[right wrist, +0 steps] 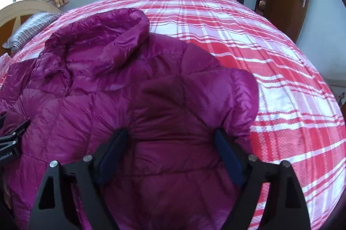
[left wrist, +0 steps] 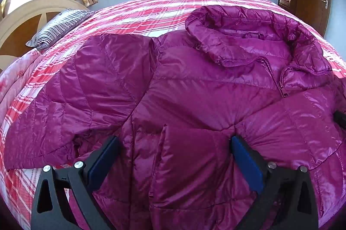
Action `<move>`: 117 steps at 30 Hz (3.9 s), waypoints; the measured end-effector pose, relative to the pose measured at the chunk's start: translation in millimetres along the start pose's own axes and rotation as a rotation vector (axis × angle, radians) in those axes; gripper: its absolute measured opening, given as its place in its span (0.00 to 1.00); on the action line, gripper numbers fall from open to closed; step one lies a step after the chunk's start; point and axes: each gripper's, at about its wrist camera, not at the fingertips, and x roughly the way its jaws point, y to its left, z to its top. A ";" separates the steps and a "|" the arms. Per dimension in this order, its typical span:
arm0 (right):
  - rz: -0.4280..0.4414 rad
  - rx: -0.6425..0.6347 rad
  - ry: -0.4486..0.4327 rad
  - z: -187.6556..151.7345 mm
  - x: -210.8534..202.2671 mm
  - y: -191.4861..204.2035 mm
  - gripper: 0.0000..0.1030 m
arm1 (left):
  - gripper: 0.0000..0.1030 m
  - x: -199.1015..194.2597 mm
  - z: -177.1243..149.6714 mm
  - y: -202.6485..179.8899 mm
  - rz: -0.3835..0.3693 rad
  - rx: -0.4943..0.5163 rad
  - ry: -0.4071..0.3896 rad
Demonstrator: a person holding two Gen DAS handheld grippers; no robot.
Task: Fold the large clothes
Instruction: 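Grasp the other sleeve cuff with the left tool, then fold the held sleeve across the jacket body with the left tool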
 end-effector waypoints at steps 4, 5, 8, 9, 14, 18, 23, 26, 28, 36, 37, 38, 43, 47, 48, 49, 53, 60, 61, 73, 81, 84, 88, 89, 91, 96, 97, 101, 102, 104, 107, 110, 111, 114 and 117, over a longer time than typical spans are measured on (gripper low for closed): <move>0.105 -0.005 -0.093 -4.8 -42.2 21.9 0.82 | 0.99 2.2 0.9 4.8 -0.017 -0.012 0.004; 0.119 -0.041 -0.084 -7.4 -44.1 31.4 0.84 | 0.99 2.4 1.0 5.0 -0.019 -0.013 0.005; 0.132 -0.107 -0.021 -17.7 -31.1 50.7 0.84 | 0.99 2.5 0.9 5.3 -0.023 -0.016 0.005; 0.122 -0.109 -0.004 -22.6 -22.2 52.5 0.84 | 0.99 2.7 1.1 6.4 -0.025 -0.017 0.005; 0.095 -0.120 0.025 -30.7 -4.1 57.6 0.87 | 0.99 5.1 1.5 8.6 -0.027 -0.017 0.007; 0.082 -0.127 0.030 -33.0 -1.2 59.4 0.88 | 0.99 5.0 1.2 7.6 -0.024 -0.015 0.006; 0.074 -0.129 0.025 -33.9 0.6 57.0 0.89 | 0.99 5.5 1.0 6.9 -0.021 -0.012 0.008; 0.076 -0.125 0.023 -32.6 -0.9 57.3 0.89 | 0.99 6.6 2.4 8.0 -0.032 -0.017 0.017; 0.076 -0.123 0.019 -33.0 -1.2 56.8 0.89 | 0.99 6.0 5.5 13.2 -0.059 -0.018 0.036; 0.128 -0.096 0.003 -35.6 -6.5 52.5 0.95 | 0.99 -62.8 -7.8 131.5 -0.101 -0.195 -0.009; 0.123 -0.100 0.003 -35.8 -6.1 53.5 0.95 | 0.99 -69.0 -14.8 161.6 -0.089 -0.237 -0.022; 0.118 -0.105 0.003 -35.4 -5.9 54.3 0.96 | 0.99 -71.9 -21.7 191.0 -0.071 -0.289 -0.029; 0.115 -0.109 0.003 -35.6 -6.7 56.0 0.96 | 0.99 -69.3 -65.7 304.7 -0.067 -0.610 -0.017; 0.125 -0.114 0.005 -35.6 -6.7 56.2 1.00 | 0.99 -53.2 -103.7 352.8 -0.237 -0.895 -0.020; 0.122 -0.117 0.005 -35.2 -6.3 57.4 1.00 | 0.99 -48.4 -109.9 358.7 -0.276 -0.944 -0.031; 0.119 -0.119 0.006 -35.2 -6.1 58.2 1.00 | 0.99 -45.3 -112.5 359.7 -0.287 -0.965 -0.040; 0.119 -0.120 0.005 -35.3 -5.9 58.3 1.00 | 0.98 -39.0 -107.6 361.3 -0.277 -0.973 -0.085; 0.119 -0.121 0.006 -35.4 -5.8 58.3 1.00 | 0.50 -20.5 -97.4 369.4 -0.212 -0.962 -0.098; 0.119 -0.121 0.006 -35.4 -5.9 58.2 1.00 | 0.42 -17.3 -97.2 371.7 -0.209 -0.964 -0.101; 0.136 -0.108 -0.001 -32.5 -13.7 54.7 1.00 | 0.03 -55.8 -69.2 359.8 -0.145 -0.781 -0.223; 0.210 0.011 -0.157 -25.7 -69.3 22.1 1.00 | 0.03 -137.0 -14.6 317.3 -0.174 -0.585 -0.435; 0.212 0.057 -0.195 -24.2 -85.8 6.6 1.00 | 0.03 -164.2 0.1 288.4 -0.200 -0.500 -0.498; 0.213 0.094 -0.207 -24.0 -94.6 -8.7 1.00 | 0.03 -192.8 10.8 236.1 -0.251 -0.361 -0.545; 0.210 0.099 -0.209 -25.0 -95.0 -11.8 1.00 | 0.03 -194.3 12.6 222.5 -0.268 -0.331 -0.542; 0.203 0.107 -0.212 -28.6 -98.4 -18.0 1.00 | 0.03 -195.5 16.1 184.9 -0.305 -0.251 -0.526; 0.203 0.129 -0.208 -36.7 -103.4 -29.6 1.00 | 0.03 -179.5 12.7 101.6 -0.365 -0.091 -0.462; 0.200 0.130 -0.207 -38.0 -104.1 -30.6 1.00 | 0.03 -175.7 10.8 88.2 -0.371 -0.070 -0.450; 0.192 0.135 -0.203 -46.0 -105.6 -39.5 1.00 | 0.03 -154.3 -4.2 34.4 -0.376 0.020 -0.387; 0.187 0.138 -0.201 -48.1 -105.3 -42.2 1.00 | 0.03 -149.8 -6.1 27.0 -0.372 0.035 -0.376; 0.177 0.142 -0.201 -51.3 -104.4 -44.7 1.00 | 0.03 -140.8 -11.3 13.5 -0.372 0.056 -0.347; 0.172 0.148 -0.195 -56.4 -100.2 -46.8 1.00 | 0.03 -132.9 -20.1 -11.2 -0.369 0.110 -0.319; 0.179 0.155 -0.180 -60.5 -93.5 -46.9 1.00 | 0.04 -132.9 -27.5 -41.7 -0.357 0.189 -0.301; 0.180 0.160 -0.177 -62.0 -91.9 -46.9 1.00 | 0.04 -131.6 -27.8 -47.2 -0.344 0.207 -0.293; 0.178 0.171 -0.167 -67.2 -86.7 -47.4 1.00 | 0.04 -129.3 -33.5 -66.1 -0.324 0.277 -0.235; 0.169 0.171 -0.152 -73.0 -81.5 -47.9 1.00 | 0.04 -131.9 -41.6 -75.2 -0.295 0.333 -0.209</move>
